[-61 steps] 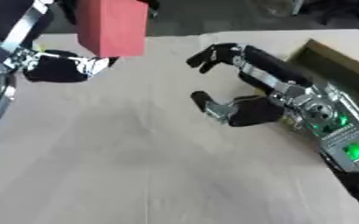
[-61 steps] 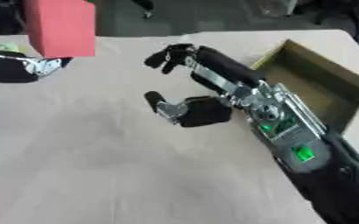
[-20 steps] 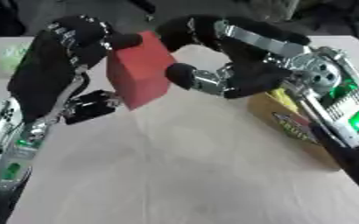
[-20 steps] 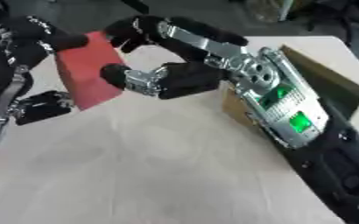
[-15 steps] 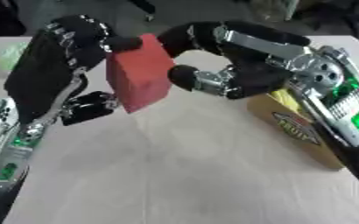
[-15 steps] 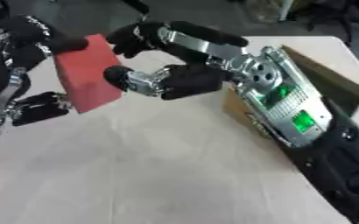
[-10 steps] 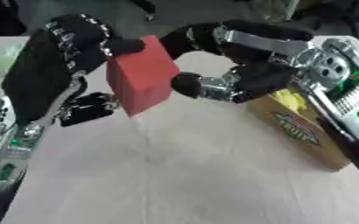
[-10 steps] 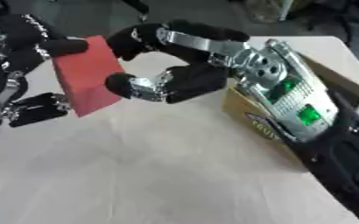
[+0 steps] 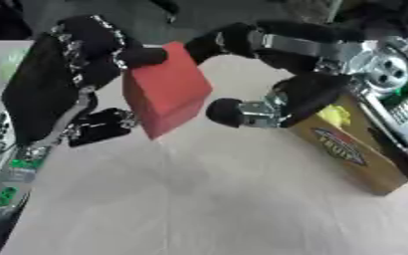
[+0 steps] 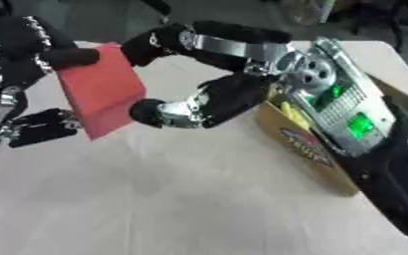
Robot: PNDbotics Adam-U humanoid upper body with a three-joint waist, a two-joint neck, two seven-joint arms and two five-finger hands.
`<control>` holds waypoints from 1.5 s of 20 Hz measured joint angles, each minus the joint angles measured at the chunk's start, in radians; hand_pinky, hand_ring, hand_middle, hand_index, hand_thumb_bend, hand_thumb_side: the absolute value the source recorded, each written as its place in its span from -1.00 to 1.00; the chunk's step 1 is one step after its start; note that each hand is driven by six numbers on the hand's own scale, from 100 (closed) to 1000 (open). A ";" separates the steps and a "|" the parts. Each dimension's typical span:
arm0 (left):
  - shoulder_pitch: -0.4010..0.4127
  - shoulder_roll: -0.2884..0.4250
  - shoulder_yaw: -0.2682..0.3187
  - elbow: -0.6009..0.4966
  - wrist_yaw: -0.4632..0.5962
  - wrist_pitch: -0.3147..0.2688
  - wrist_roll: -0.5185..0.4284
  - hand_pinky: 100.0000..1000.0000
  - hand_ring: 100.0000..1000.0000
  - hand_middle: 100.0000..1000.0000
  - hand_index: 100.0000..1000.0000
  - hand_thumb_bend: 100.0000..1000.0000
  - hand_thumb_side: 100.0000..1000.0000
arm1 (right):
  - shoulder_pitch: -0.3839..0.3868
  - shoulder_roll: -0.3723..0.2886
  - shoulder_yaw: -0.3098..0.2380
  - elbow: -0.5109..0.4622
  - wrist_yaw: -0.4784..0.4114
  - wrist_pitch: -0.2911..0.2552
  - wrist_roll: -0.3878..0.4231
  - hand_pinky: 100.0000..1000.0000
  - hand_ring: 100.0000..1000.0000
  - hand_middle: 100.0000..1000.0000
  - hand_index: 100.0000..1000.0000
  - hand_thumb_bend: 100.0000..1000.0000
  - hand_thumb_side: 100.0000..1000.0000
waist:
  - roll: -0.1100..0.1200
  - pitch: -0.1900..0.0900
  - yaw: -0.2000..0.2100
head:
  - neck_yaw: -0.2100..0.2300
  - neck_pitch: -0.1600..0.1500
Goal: Pick up the objects with one hand, pass them to the other hand, and then place them into the box on the other side of the table.
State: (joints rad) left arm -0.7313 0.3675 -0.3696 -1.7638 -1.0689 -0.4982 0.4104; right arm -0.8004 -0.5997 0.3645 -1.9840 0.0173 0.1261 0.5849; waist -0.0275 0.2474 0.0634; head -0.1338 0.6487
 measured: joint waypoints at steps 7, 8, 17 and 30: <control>0.000 0.001 -0.010 -0.003 0.032 -0.007 -0.001 -0.16 -0.12 -0.15 0.02 -0.21 -1.00 | 0.000 0.000 0.000 0.000 0.032 -0.022 -0.016 1.00 0.80 0.64 0.81 -0.32 -0.05 | 0.002 0.000 0.000 | 0.001 -0.002; 0.000 0.001 -0.010 -0.004 0.036 -0.008 -0.001 -0.16 -0.12 -0.15 0.02 -0.21 -1.00 | 0.000 0.000 0.000 0.000 0.032 -0.023 -0.018 1.00 0.80 0.64 0.81 -0.32 -0.05 | 0.002 0.001 0.000 | 0.001 -0.002; 0.000 0.002 -0.022 -0.013 0.066 -0.017 0.006 -0.18 -0.13 -0.16 0.01 -0.20 -1.00 | 0.000 0.001 0.000 0.000 0.064 -0.010 -0.051 1.00 0.81 0.64 0.83 -0.34 -0.04 | 0.003 0.001 0.000 | 0.001 -0.011; -0.001 0.007 -0.028 -0.025 0.083 -0.034 0.017 -0.18 -0.13 -0.16 0.01 -0.19 -1.00 | 0.004 0.007 0.007 0.000 0.038 -0.019 -0.060 1.00 0.81 0.66 0.84 -0.37 0.01 | 0.004 0.002 0.002 | 0.000 -0.019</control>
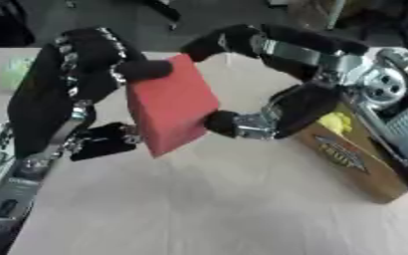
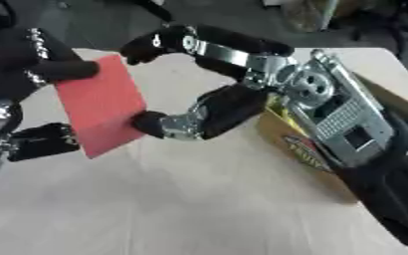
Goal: Pick up the objects with one hand, pass them to the other hand, and then place them into the box on the other side of the table.
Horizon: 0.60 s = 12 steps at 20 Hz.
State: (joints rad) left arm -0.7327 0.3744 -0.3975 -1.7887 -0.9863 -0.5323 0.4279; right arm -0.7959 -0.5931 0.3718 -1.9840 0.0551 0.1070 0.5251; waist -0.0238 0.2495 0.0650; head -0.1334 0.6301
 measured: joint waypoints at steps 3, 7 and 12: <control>-0.007 0.000 -0.002 -0.005 0.001 -0.006 0.005 -0.18 -0.13 -0.16 0.01 -0.20 -1.00 | -0.005 0.001 0.001 0.000 -0.023 -0.024 0.016 1.00 0.81 0.66 0.85 -0.37 -0.03 | 0.000 0.000 0.000 | 0.000 0.000; -0.013 0.004 -0.013 -0.006 0.017 -0.015 0.014 -0.18 -0.13 -0.16 0.00 -0.21 -1.00 | -0.005 0.005 0.001 0.000 -0.059 -0.055 0.035 1.00 0.82 0.67 0.85 -0.37 -0.05 | 0.001 0.002 0.000 | -0.001 0.001; -0.016 0.004 -0.019 -0.007 0.037 -0.019 0.018 -0.18 -0.13 -0.16 0.00 -0.22 -1.00 | -0.006 0.009 0.002 0.000 -0.085 -0.086 0.058 1.00 0.83 0.67 0.86 -0.38 -0.05 | 0.001 0.005 0.000 | -0.001 0.009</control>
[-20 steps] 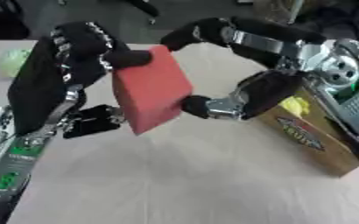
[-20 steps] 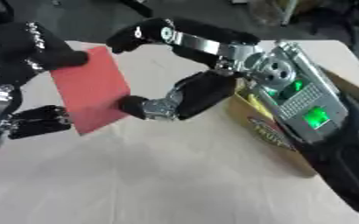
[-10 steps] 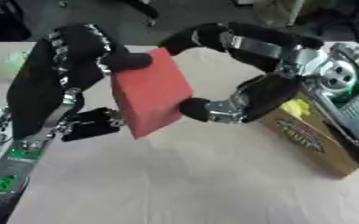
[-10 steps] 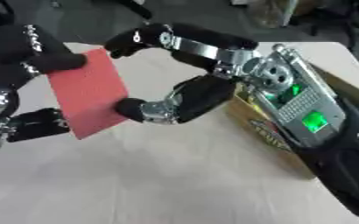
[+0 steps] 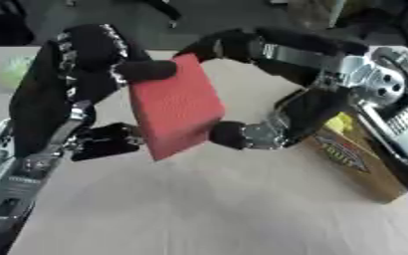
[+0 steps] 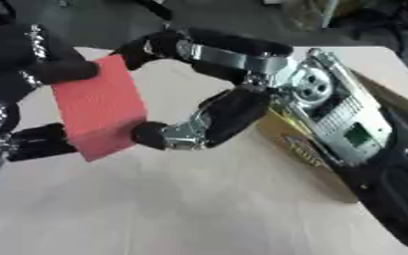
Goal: Pick up the objects with one hand, pass them to the other hand, and then place them into the box on the other side of the table.
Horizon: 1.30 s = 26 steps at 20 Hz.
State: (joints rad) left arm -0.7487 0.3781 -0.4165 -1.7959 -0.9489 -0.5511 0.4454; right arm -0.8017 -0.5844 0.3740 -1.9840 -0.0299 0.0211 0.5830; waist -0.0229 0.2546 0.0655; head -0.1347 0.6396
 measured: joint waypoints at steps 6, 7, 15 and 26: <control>0.000 0.000 0.000 -0.004 0.014 -0.002 -0.002 -0.18 -0.13 -0.16 0.00 -0.22 -1.00 | -0.005 0.001 0.000 0.000 -0.011 -0.016 0.011 1.00 0.81 0.64 0.84 -0.38 -0.04 | 0.000 0.000 0.000 | 0.000 0.000; 0.000 0.000 0.000 -0.004 0.015 -0.002 -0.003 -0.18 -0.13 -0.16 0.00 -0.22 -1.00 | -0.005 0.001 0.000 0.000 -0.011 -0.015 0.009 1.00 0.80 0.63 0.83 -0.38 -0.04 | 0.000 0.000 0.000 | 0.000 0.000; 0.000 -0.002 0.000 -0.003 0.014 -0.008 -0.011 -0.18 -0.14 -0.16 0.00 -0.23 -1.00 | -0.013 0.017 0.003 0.000 0.001 0.018 -0.035 1.00 0.76 0.61 0.83 -0.37 -0.12 | -0.001 0.000 0.000 | 0.000 0.000; 0.000 -0.010 -0.001 0.009 0.016 -0.014 -0.018 -0.17 -0.13 -0.15 0.00 -0.23 -1.00 | -0.016 0.028 0.016 0.000 0.012 0.043 -0.061 1.00 0.76 0.60 0.83 -0.38 -0.11 | -0.002 0.001 0.003 | -0.002 0.001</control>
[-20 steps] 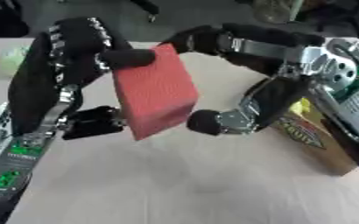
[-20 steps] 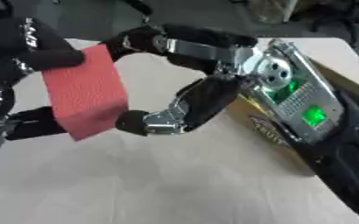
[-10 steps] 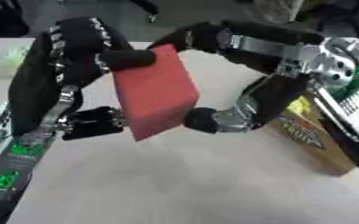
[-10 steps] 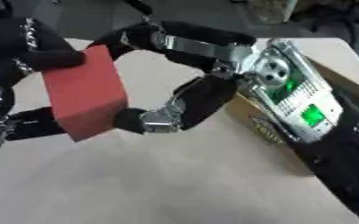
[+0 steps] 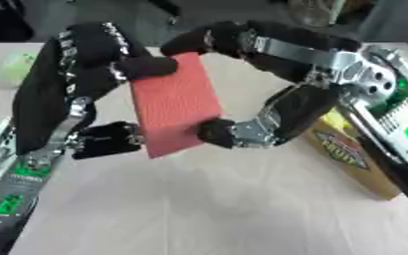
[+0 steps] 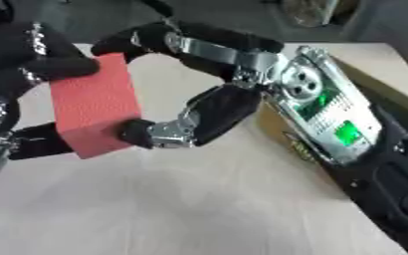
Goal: Pick up the objects with one hand, pass them to the other hand, and then place them into the box on the other side of the table.
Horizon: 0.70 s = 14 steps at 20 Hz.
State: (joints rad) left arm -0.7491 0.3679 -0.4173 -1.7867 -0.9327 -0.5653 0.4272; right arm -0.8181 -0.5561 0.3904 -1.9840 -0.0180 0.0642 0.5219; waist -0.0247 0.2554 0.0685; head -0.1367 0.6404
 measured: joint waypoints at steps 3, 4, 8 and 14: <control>-0.001 -0.001 0.000 0.002 -0.001 -0.001 -0.001 -0.17 -0.13 -0.15 0.00 -0.22 -1.00 | 0.000 0.004 0.005 0.000 0.000 0.002 0.003 1.00 0.74 0.58 0.82 -0.38 -0.11 | 0.000 0.000 0.000 | -0.002 0.000; -0.002 -0.001 0.000 0.003 -0.002 -0.001 -0.002 -0.17 -0.13 -0.15 0.00 -0.22 -1.00 | 0.000 0.004 0.006 0.000 0.000 0.002 0.004 1.00 0.73 0.57 0.82 -0.38 -0.11 | 0.000 0.000 0.001 | -0.002 0.000; -0.006 -0.008 0.000 0.006 -0.010 -0.004 -0.002 -0.17 -0.12 -0.15 0.00 -0.21 -1.00 | 0.000 0.004 0.006 0.000 -0.005 0.003 0.010 0.99 0.71 0.51 0.78 -0.39 -0.13 | -0.001 0.000 0.001 | -0.002 0.000; -0.006 -0.009 -0.001 0.015 -0.022 -0.004 -0.002 -0.17 -0.12 -0.15 0.01 -0.22 -1.00 | 0.009 0.004 0.006 -0.001 -0.015 0.037 -0.015 0.98 0.60 0.30 0.59 -0.49 -0.29 | -0.001 0.000 0.001 | -0.002 0.000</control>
State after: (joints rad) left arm -0.7551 0.3593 -0.4185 -1.7715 -0.9551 -0.5695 0.4248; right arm -0.8090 -0.5522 0.3961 -1.9846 -0.0328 0.1013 0.5066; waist -0.0261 0.2554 0.0696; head -0.1391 0.6405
